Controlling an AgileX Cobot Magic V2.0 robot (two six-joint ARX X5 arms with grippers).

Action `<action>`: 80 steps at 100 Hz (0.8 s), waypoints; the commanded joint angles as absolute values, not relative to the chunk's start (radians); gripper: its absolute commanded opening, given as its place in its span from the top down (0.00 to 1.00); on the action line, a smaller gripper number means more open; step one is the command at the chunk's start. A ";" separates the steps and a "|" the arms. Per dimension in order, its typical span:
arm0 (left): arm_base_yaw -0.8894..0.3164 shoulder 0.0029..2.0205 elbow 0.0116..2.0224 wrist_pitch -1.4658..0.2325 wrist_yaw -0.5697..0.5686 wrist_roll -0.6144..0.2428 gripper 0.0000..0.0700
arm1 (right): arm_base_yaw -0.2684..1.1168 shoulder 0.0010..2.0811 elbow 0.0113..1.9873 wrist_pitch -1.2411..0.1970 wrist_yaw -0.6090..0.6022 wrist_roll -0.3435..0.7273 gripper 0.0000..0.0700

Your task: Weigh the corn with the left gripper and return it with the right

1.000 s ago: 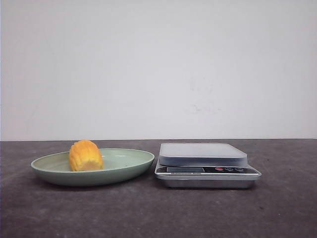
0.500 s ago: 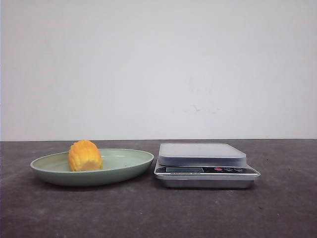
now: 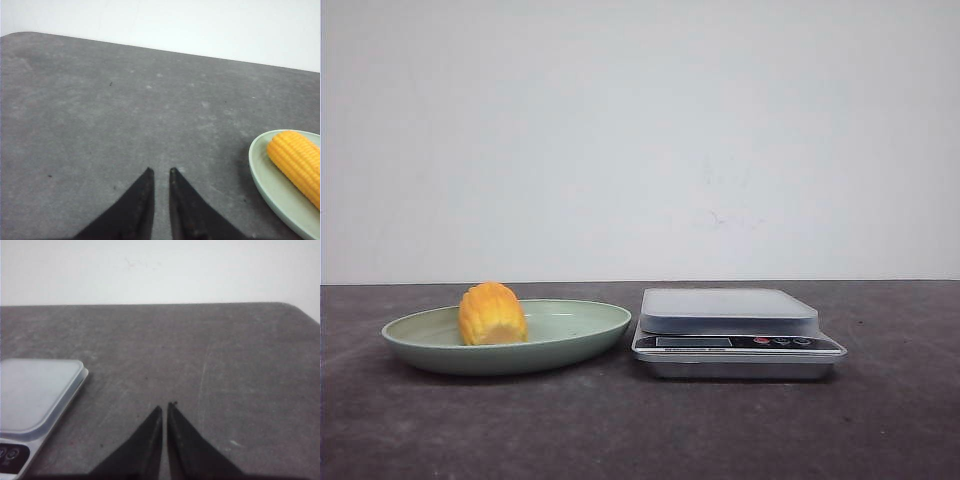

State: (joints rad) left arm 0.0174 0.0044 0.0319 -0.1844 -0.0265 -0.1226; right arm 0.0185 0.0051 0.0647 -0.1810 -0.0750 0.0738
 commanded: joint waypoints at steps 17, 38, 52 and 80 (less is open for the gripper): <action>0.017 0.003 0.015 -0.188 -0.026 -0.117 0.98 | 0.017 0.004 0.030 -0.167 -0.071 0.038 0.98; 0.017 0.003 0.016 -0.188 -0.026 -0.117 0.98 | 0.017 0.004 0.013 -0.171 -0.072 0.025 0.98; 0.017 0.003 0.016 -0.187 -0.026 -0.117 0.98 | 0.017 0.004 0.013 -0.157 -0.072 0.025 0.98; 0.017 0.003 0.016 -0.187 -0.026 -0.117 0.98 | 0.017 0.004 0.013 -0.157 -0.072 0.025 0.98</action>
